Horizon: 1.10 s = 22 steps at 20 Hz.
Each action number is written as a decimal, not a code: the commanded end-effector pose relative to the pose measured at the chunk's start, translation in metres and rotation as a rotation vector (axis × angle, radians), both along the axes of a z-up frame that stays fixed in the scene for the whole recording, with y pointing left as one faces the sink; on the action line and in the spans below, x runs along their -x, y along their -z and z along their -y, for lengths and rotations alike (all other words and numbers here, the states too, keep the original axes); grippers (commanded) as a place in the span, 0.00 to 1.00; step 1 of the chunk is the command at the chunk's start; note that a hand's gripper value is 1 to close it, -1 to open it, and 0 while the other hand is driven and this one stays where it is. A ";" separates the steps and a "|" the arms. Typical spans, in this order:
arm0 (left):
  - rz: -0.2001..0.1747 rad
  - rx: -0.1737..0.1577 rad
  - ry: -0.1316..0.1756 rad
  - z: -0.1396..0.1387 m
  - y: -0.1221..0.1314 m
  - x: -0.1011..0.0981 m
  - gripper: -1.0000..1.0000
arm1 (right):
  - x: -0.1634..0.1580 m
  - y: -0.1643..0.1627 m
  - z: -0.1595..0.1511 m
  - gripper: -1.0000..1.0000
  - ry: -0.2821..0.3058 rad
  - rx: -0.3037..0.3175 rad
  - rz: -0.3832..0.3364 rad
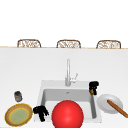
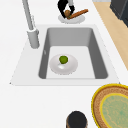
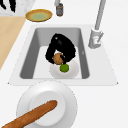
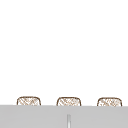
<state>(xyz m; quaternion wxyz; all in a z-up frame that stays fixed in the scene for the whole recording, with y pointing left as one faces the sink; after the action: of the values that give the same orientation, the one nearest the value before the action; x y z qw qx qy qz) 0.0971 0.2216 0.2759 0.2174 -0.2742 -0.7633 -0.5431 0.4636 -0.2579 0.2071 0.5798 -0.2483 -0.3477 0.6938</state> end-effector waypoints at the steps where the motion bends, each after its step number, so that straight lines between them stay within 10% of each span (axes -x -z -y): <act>1: 0.000 0.000 0.000 0.000 0.000 0.000 0.50 | 0.000 0.008 -0.031 1.00 0.000 -0.017 -0.031; 17: 0.000 0.000 0.000 0.000 0.000 0.000 0.50 | -0.006 0.101 -0.153 1.00 0.027 -0.023 -0.003; 22: 0.000 0.000 0.000 0.000 0.000 0.000 0.50 | 0.041 0.137 -0.176 1.00 -0.004 0.010 0.056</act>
<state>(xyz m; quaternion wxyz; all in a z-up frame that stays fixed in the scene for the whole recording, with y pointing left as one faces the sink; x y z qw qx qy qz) 0.0971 0.2216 0.2759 0.2174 -0.2742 -0.7633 -0.5431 0.4476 -0.0950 0.0921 0.5660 -0.2659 -0.3806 0.6812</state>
